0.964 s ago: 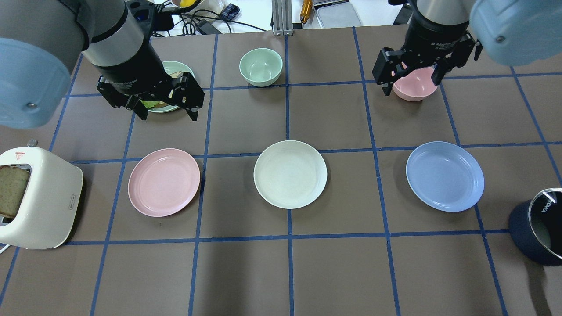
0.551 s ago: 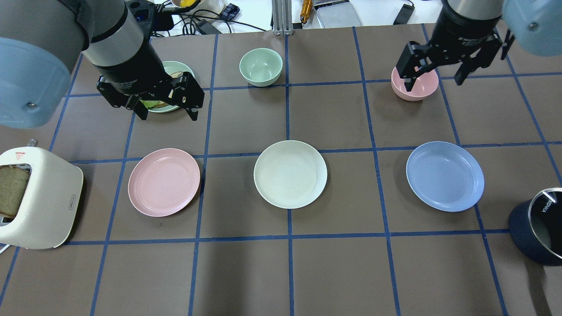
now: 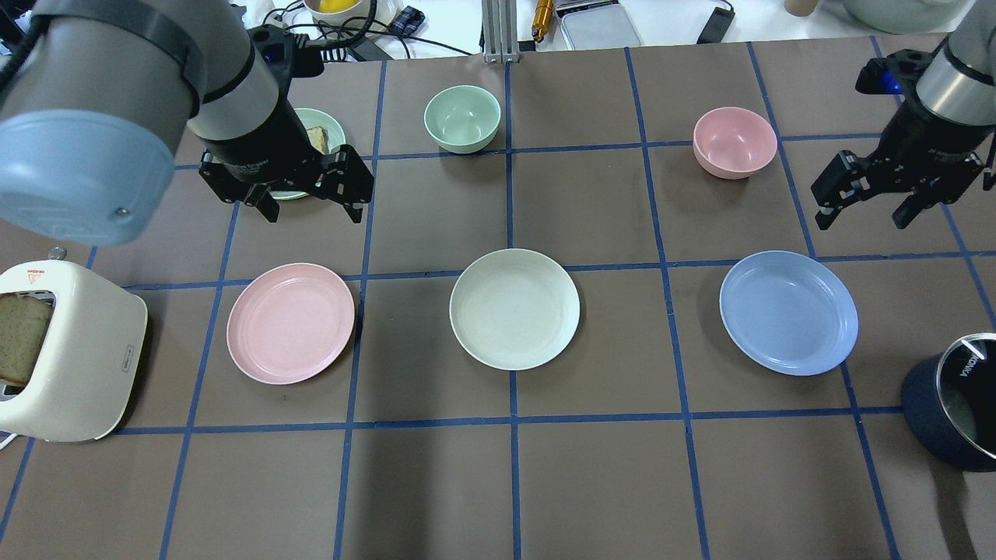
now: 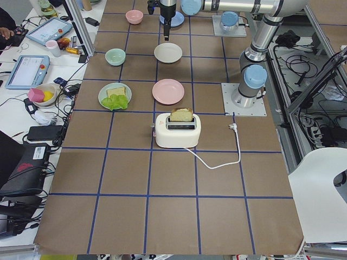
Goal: Stack three plates with pink and blue
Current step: 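Grip the pink plate rim with left gripper while right grips blue plate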
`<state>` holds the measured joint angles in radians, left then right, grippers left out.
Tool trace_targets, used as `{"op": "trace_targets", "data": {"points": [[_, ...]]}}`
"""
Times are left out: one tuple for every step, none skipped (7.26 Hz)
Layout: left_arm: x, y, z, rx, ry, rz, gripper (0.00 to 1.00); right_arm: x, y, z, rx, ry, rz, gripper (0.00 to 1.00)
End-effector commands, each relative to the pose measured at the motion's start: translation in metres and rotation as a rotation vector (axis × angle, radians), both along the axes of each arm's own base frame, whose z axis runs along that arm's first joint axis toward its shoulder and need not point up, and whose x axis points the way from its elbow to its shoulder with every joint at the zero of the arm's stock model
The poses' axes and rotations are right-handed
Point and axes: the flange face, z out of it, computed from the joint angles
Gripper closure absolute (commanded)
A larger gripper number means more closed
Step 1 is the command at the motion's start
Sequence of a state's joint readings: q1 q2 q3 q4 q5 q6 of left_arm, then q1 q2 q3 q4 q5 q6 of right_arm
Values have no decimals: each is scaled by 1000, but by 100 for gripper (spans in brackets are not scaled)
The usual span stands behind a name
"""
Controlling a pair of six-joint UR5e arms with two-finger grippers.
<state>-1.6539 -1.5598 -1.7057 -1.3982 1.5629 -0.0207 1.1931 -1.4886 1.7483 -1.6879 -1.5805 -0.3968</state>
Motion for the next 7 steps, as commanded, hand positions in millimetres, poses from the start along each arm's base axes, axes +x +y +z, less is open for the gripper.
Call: {"op": "trace_targets", "data": {"points": [[7,9,-57,-5,-49,6,0,-18,0,-41,-33,4,71,0],[11,5,-76,17,-101,9,0,-27,-2,-80,-7,-14,129,0],[11,1,-89,37,-103,34,0,-48,1,-103,-32,-27,156,1],[10,-5,-103,45,-105,37,2,-52,1,-108,-47,-20,153,4],[9,-7,-122,66,-105,39,10,-54,-3,-120,-54,-16,158,5],[10,-8,-142,55,-106,38,11,-56,-2,-139,-23,-35,159,5],[10,-3,-172,31,-105,36,19,-59,-5,-157,-34,-35,166,15]]}}
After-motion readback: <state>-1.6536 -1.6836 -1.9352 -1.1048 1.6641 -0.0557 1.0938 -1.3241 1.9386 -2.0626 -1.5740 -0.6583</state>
